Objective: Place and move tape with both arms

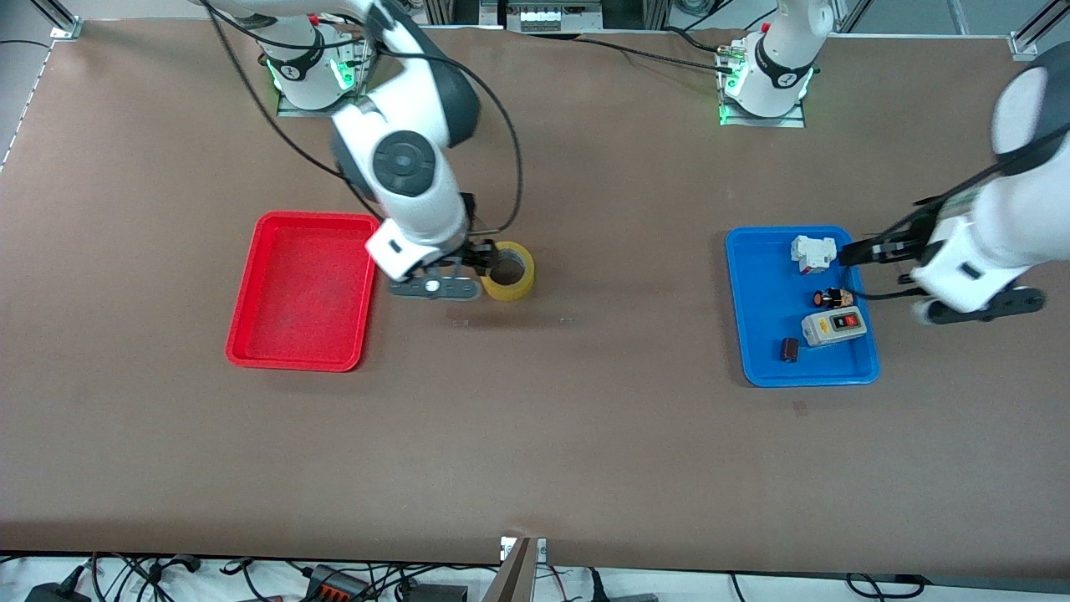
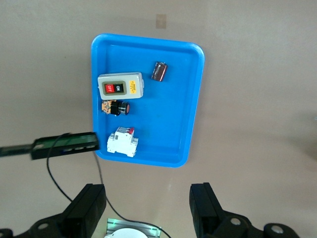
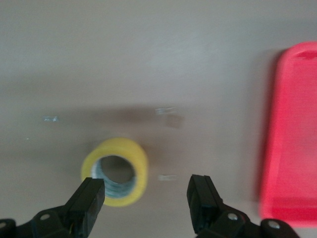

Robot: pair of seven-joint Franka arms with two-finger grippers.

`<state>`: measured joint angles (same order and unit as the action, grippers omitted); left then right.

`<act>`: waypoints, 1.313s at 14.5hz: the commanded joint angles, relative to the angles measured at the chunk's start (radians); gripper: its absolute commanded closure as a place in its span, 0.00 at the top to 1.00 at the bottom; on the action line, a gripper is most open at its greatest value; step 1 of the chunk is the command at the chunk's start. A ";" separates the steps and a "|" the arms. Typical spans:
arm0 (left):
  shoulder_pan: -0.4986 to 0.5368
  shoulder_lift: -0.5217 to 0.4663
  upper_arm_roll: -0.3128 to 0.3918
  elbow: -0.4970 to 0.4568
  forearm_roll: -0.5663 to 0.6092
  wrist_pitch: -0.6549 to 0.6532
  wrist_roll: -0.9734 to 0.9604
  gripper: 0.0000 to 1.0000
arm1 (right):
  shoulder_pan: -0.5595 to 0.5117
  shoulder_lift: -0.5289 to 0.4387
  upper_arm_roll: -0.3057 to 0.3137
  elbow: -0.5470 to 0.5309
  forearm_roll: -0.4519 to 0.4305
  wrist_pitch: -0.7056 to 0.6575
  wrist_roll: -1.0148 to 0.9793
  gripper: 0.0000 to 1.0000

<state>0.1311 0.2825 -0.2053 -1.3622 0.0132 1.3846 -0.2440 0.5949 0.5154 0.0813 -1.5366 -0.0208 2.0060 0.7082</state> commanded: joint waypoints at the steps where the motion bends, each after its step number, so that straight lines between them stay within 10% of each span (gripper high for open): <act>1: -0.103 -0.098 0.214 -0.044 -0.110 -0.004 0.112 1.00 | 0.054 0.073 -0.006 0.016 0.001 0.072 0.059 0.98; 4: -0.218 -0.163 0.342 -0.117 -0.114 0.010 0.152 1.00 | 0.094 0.129 -0.008 0.016 -0.005 0.160 0.083 0.98; 8: -0.222 -0.183 0.342 -0.133 -0.119 0.034 0.152 1.00 | 0.123 0.181 -0.008 0.016 -0.013 0.229 0.108 0.95; 12: -0.232 -0.325 0.337 -0.350 -0.122 0.224 0.172 1.00 | 0.137 0.219 -0.009 0.016 -0.016 0.273 0.109 0.88; 19: -0.231 -0.306 0.310 -0.296 -0.114 0.188 0.166 1.00 | 0.154 0.241 -0.014 0.000 -0.019 0.275 0.112 0.68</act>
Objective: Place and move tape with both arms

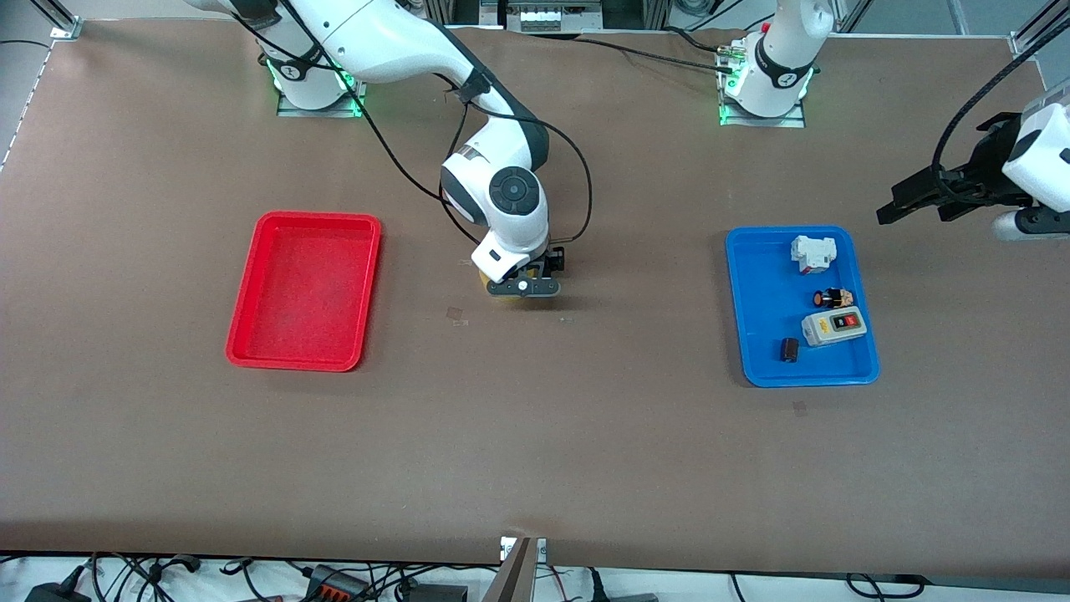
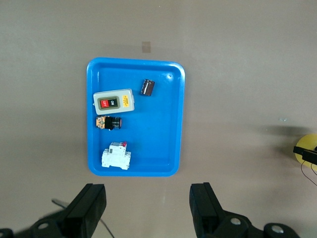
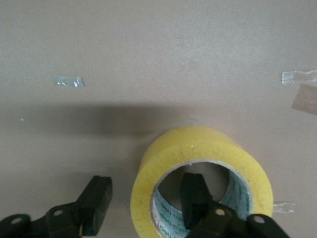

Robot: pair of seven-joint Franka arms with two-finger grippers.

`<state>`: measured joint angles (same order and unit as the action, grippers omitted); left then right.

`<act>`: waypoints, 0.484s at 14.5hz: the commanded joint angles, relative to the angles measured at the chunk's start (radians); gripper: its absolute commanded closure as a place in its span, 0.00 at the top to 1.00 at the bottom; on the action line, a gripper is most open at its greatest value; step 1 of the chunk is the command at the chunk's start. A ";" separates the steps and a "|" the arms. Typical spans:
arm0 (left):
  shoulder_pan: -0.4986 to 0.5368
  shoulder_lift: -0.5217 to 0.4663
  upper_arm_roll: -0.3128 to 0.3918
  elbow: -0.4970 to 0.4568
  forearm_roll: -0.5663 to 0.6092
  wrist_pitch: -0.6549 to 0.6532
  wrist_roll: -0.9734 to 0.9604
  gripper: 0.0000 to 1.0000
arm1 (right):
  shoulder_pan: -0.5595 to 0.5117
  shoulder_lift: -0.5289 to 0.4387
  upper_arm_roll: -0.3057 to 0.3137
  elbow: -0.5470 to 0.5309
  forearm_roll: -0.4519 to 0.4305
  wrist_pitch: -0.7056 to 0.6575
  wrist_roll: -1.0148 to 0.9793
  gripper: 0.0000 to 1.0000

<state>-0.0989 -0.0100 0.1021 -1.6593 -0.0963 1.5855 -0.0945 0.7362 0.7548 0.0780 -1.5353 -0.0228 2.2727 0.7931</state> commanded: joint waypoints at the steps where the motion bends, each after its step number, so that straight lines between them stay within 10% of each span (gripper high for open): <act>1: 0.001 -0.010 0.002 0.013 -0.006 -0.021 0.009 1.00 | 0.011 0.000 -0.012 -0.002 -0.019 0.008 0.028 0.59; 7: -0.005 -0.001 -0.025 0.018 -0.002 -0.056 0.019 1.00 | 0.000 -0.008 -0.015 -0.012 -0.026 0.016 0.028 0.05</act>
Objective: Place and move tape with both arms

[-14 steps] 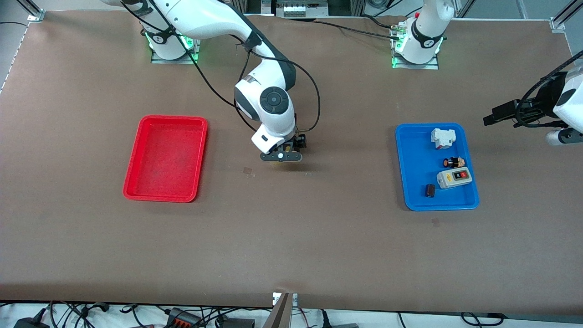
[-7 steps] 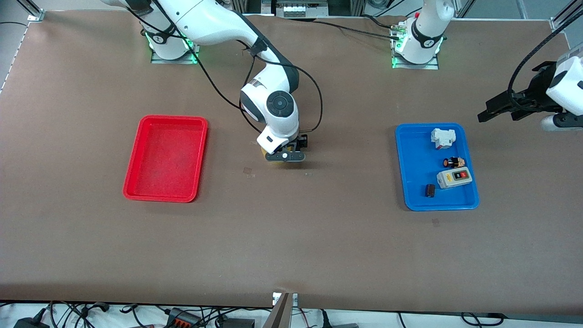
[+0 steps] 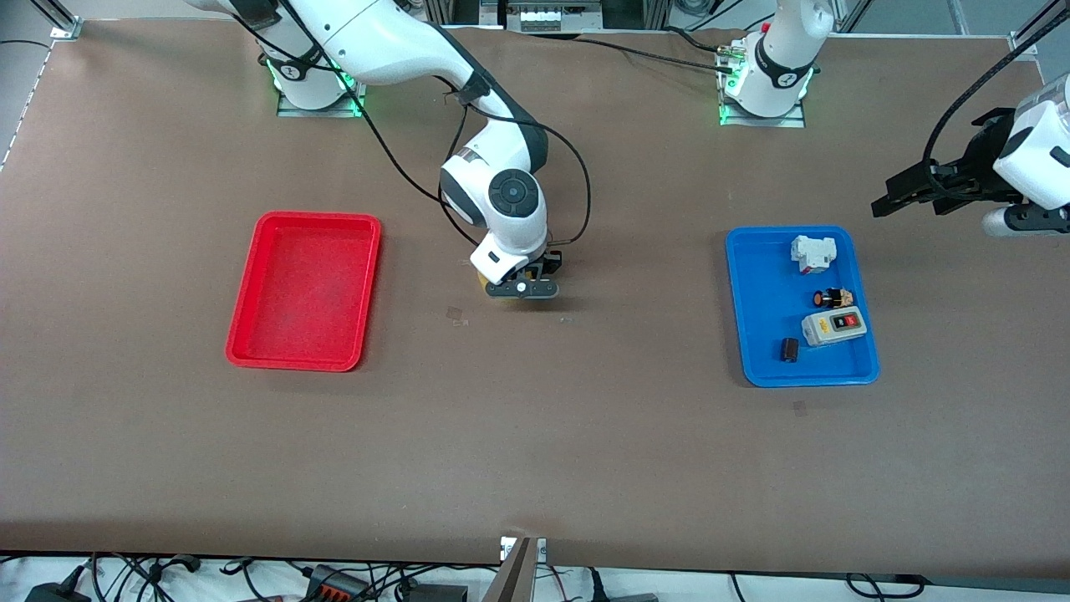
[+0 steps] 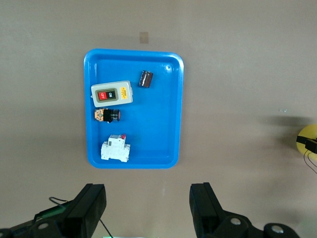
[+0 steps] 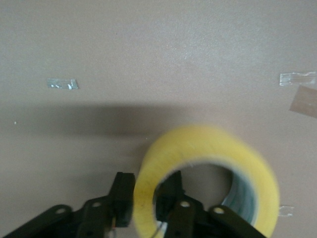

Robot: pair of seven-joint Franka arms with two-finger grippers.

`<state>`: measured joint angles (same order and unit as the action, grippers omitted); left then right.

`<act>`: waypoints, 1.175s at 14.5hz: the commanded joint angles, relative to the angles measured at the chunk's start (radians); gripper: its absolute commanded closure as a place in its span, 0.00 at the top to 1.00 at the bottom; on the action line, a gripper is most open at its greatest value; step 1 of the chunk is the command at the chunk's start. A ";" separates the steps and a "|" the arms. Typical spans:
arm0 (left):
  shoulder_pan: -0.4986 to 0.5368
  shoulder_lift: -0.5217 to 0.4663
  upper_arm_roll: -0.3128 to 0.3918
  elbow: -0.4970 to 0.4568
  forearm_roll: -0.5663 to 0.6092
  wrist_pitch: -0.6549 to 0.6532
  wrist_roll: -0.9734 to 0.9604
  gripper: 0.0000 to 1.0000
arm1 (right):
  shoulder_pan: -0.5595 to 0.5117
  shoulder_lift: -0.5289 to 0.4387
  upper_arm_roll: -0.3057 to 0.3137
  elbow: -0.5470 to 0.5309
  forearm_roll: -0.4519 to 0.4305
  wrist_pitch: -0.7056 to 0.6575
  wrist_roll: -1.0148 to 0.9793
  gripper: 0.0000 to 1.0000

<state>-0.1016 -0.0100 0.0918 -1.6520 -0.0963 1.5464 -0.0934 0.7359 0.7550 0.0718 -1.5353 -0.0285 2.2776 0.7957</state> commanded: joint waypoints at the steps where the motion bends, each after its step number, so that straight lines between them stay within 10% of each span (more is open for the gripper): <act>1: -0.003 0.002 -0.023 0.011 0.000 -0.017 0.017 1.00 | -0.001 -0.025 -0.012 -0.013 -0.021 0.005 0.025 0.02; 8: -0.001 0.001 -0.049 0.012 0.067 -0.009 0.023 1.00 | -0.064 -0.229 -0.087 -0.057 -0.024 -0.188 -0.007 0.00; 17: -0.004 0.025 -0.049 0.043 0.067 -0.011 0.009 1.00 | -0.437 -0.494 -0.084 -0.555 -0.018 0.017 -0.499 0.01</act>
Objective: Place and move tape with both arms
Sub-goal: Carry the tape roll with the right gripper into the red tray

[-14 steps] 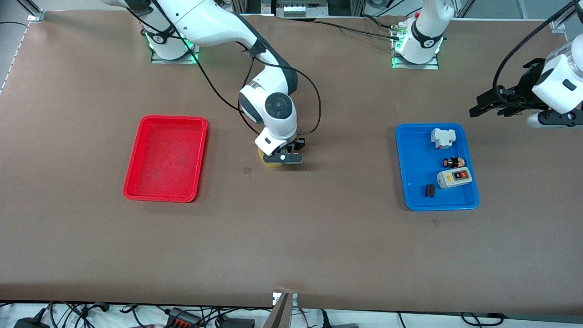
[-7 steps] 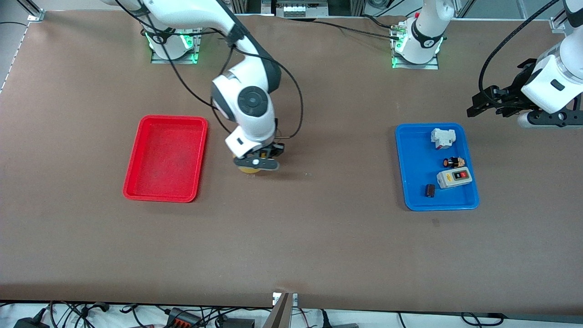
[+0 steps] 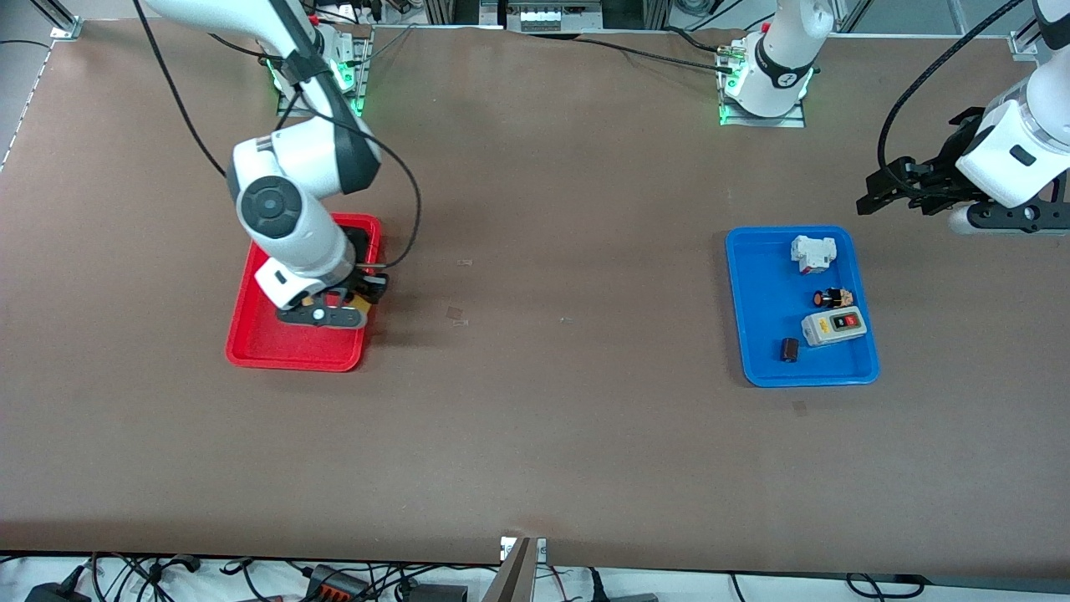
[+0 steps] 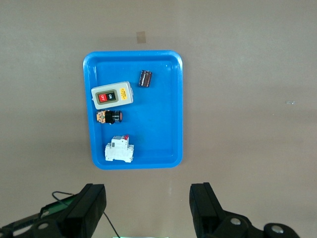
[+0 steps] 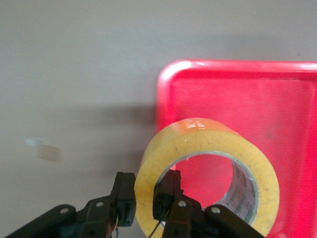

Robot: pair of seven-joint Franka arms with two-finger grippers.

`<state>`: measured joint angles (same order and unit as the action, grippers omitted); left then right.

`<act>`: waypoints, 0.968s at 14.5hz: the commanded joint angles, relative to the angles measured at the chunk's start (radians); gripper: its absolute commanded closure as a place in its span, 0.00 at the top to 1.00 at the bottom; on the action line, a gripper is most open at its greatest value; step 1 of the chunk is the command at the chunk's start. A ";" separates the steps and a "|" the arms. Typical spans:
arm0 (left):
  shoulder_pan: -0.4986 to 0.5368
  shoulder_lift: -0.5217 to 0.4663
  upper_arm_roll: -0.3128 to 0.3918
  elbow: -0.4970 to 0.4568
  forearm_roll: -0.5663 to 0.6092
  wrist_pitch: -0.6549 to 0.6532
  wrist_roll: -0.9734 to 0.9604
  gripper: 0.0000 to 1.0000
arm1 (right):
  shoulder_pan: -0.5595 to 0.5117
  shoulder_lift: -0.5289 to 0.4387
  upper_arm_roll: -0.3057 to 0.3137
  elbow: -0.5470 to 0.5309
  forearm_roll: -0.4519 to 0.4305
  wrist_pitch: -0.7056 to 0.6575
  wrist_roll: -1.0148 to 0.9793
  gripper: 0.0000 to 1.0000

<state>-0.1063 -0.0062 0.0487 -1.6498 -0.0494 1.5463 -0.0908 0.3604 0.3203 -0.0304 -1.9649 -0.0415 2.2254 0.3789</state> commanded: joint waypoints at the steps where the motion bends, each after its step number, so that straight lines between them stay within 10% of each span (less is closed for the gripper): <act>1: -0.001 0.049 -0.006 0.071 0.019 -0.018 0.000 1.00 | -0.078 -0.063 0.018 -0.162 -0.005 0.106 -0.113 0.01; 9: 0.007 0.084 -0.004 0.153 0.020 -0.080 0.008 1.00 | -0.164 -0.047 0.021 -0.308 0.003 0.261 -0.209 0.11; 12: 0.010 0.046 -0.004 0.096 0.020 -0.040 0.010 1.00 | -0.164 -0.044 0.021 -0.301 0.015 0.261 -0.207 0.77; 14: 0.004 0.046 -0.006 0.096 0.034 -0.040 0.010 1.00 | -0.164 -0.047 0.023 -0.275 0.048 0.257 -0.207 0.93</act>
<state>-0.1023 0.0699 0.0497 -1.5236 -0.0471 1.4920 -0.0915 0.2127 0.3018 -0.0243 -2.2449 -0.0270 2.4775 0.1913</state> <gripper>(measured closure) 0.000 0.414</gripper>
